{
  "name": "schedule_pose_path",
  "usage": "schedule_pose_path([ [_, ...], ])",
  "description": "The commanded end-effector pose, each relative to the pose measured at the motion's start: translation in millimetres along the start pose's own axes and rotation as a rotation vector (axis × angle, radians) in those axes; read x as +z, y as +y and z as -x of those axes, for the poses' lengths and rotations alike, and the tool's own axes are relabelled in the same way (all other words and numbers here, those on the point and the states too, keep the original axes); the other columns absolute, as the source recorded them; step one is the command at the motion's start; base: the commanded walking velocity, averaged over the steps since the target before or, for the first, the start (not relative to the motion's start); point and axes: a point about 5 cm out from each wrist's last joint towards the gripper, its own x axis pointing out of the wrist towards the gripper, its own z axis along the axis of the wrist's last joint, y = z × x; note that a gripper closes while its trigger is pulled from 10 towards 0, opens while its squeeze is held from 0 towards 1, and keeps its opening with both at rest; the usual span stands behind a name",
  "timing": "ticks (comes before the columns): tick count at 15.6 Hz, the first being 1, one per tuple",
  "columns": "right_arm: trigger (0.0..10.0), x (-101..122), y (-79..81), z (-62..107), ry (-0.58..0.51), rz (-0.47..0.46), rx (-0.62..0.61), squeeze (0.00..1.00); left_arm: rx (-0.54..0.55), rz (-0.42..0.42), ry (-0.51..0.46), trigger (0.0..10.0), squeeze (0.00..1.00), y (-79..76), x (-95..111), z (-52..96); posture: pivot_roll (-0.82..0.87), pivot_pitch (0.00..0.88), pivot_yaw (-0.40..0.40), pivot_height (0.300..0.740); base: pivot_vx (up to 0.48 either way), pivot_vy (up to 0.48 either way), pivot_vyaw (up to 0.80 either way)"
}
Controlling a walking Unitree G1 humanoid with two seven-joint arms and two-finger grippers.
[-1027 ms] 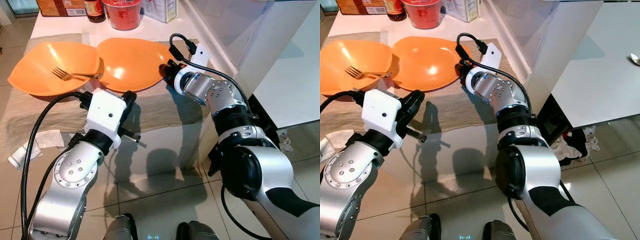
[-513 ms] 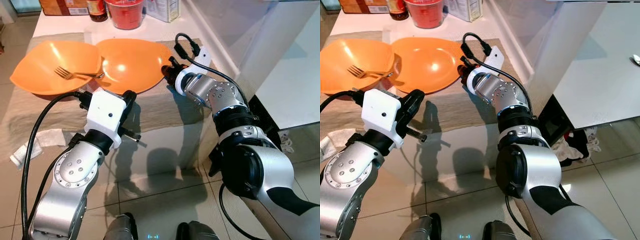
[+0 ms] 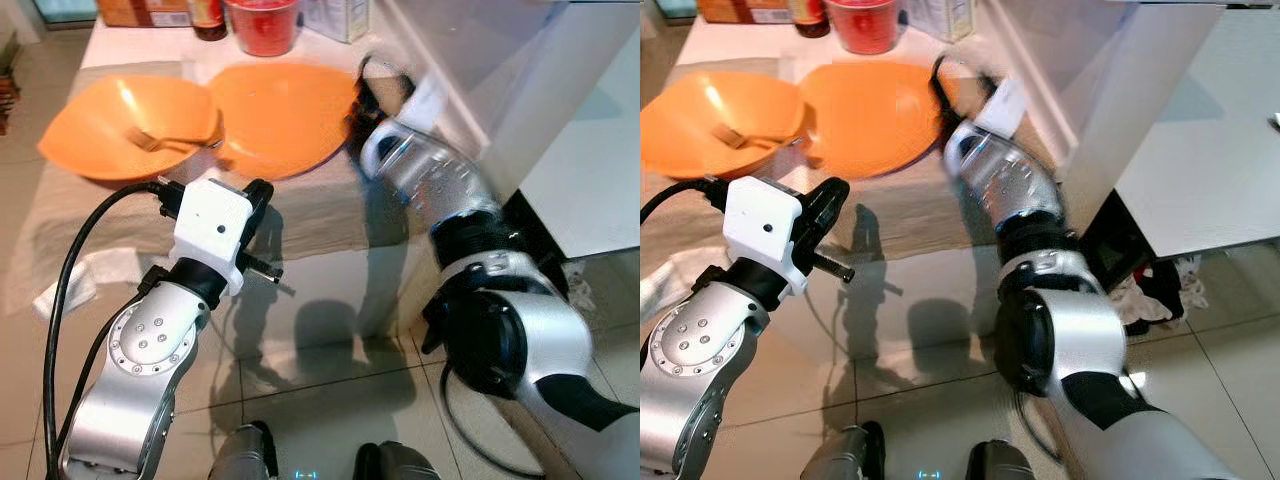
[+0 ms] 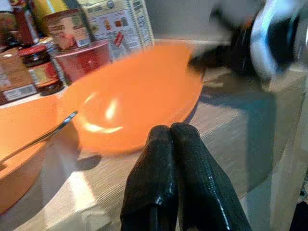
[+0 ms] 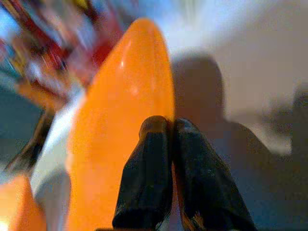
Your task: Setting the table
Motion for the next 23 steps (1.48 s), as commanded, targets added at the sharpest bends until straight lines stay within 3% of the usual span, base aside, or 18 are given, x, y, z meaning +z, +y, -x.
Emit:
schedule_pose_path([
  [1, 0.0, 28, 8.5, 4.1, -0.142, 0.065, 0.033, 0.0, 0.003, -0.009, -0.011, 10.0, 0.0, -0.3, 3, -0.2, -0.01, 0.168, -0.033, 0.74, 0.0, 0.0, 0.0],
  [5, 0.0, 37, 12.9, 10.0, -0.241, 0.142, 0.061, 0.0, 0.0, -0.008, -0.018, 10.0, 0.0, 0.1, 3, -1.8, -0.01, 0.161, -0.029, 0.74, 0.0, 0.0, 0.0],
  [6, 1.6, 36, 14.0, 11.3, -0.251, 0.153, 0.075, 0.0, 0.0, -0.007, -0.019, 10.0, 0.0, 0.2, 4, -2.1, -0.01, 0.16, -0.029, 0.74, 0.0, 0.0, 0.0],
  [7, 7.7, 35, 17.3, 14.7, -0.271, 0.172, 0.112, 0.0, -0.002, -0.005, -0.023, 10.0, 0.0, -0.1, 4, -2.8, -0.01, 0.156, -0.027, 0.74, 0.0, 0.0, 0.0],
  [8, 9.6, 34, 20.2, 17.1, -0.289, 0.194, 0.139, 0.0, -0.002, -0.004, -0.027, 10.0, 0.0, 0.0, 5, -3.5, -0.01, 0.155, -0.025, 0.74, 0.0, 0.0, 0.0],
  [9, 10.0, 35, 23.2, 19.0, -0.316, 0.224, 0.164, 0.0, 0.0, 0.004, -0.037, 10.0, 0.0, 0.5, 6, -4.6, -0.01, 0.151, -0.024, 0.74, 0.0, 0.0, 0.0],
  [17, 10.0, 54, 44.7, 38.5, -0.515, 0.369, 0.306, 0.0, 0.003, 0.02, -0.073, 10.0, 0.0, 1.4, 11, -9.6, -0.02, 0.143, -0.02, 0.74, 0.0, 0.0, 0.0],
  [21, 10.0, 61, 51.7, 44.6, -0.584, 0.385, 0.339, 0.0, 0.013, 0.046, -0.094, 10.0, 0.0, 2.2, 14, -10.5, -0.02, 0.143, -0.019, 0.74, 0.0, 0.0, 0.0],
  [23, 10.0, 68, 53.0, 47.9, -0.62, 0.346, 0.349, 0.0, 0.029, 0.078, -0.113, 10.0, 0.0, 4.3, 17, -11.9, -0.02, 0.144, -0.018, 0.74, 0.0, 0.0, 0.0],
])
